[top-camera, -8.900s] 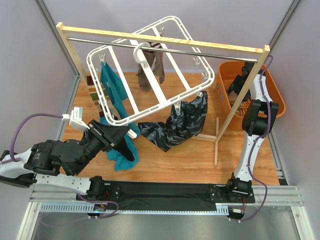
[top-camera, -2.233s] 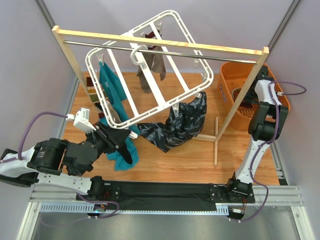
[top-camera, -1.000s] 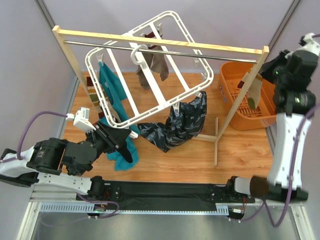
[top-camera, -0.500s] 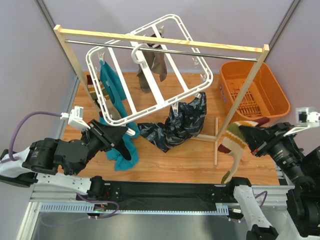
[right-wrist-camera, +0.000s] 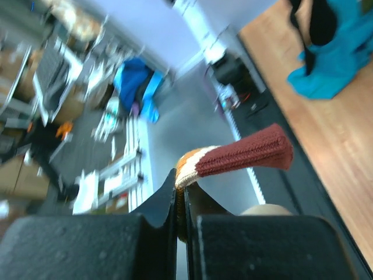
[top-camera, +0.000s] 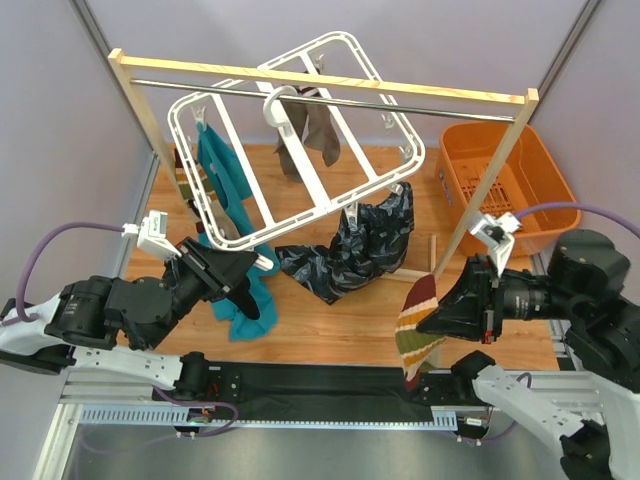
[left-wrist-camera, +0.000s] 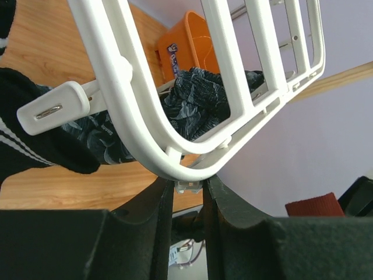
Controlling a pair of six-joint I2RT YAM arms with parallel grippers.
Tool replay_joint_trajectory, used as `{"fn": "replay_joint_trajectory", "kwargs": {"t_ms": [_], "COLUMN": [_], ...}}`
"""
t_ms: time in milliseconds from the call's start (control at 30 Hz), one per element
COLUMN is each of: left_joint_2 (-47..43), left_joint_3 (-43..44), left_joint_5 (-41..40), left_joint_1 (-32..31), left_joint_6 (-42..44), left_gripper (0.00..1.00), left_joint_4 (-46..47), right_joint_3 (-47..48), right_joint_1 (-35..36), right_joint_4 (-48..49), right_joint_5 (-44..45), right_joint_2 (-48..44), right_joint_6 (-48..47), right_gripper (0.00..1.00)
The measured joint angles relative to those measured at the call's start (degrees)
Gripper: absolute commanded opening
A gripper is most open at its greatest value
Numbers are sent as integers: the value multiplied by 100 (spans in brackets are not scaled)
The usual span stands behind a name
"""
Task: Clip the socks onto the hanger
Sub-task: Clamp the sock onto the hanger.
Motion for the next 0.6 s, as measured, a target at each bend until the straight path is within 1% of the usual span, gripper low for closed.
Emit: {"fn": "replay_joint_trajectory", "kwargs": {"t_ms": [67,133,200,333,467,533,600], "left_joint_2": [7,2,2,-2,-85,-201,-330], "left_joint_3": [0,0,0,17,15,-37,-96], "left_joint_5": [28,63,107,205,365,459,553], "left_joint_1": [0,0,0,0,-2,-2,-4], "left_joint_6": [4,33,92,260,393,455,511], "left_gripper": [0,0,0,0,0,0,0], "left_joint_4": [24,57,114,229,343,481,616], "right_joint_3": [-101,-289,-490,-667,-256,63,389], "right_joint_1": [588,1403,2004,2933,4105,4496,4684], "right_joint_4": [-20,44,166,542,586,533,481], "right_joint_5": [61,192,203,190,354,387,461], "right_joint_2": [125,262,356,669,1519,2041,2605], "right_joint_6": [-170,-337,-461,-756,-1272,-1539,-1792], "right_gripper": [0,2,2,0,0,0,0]}}
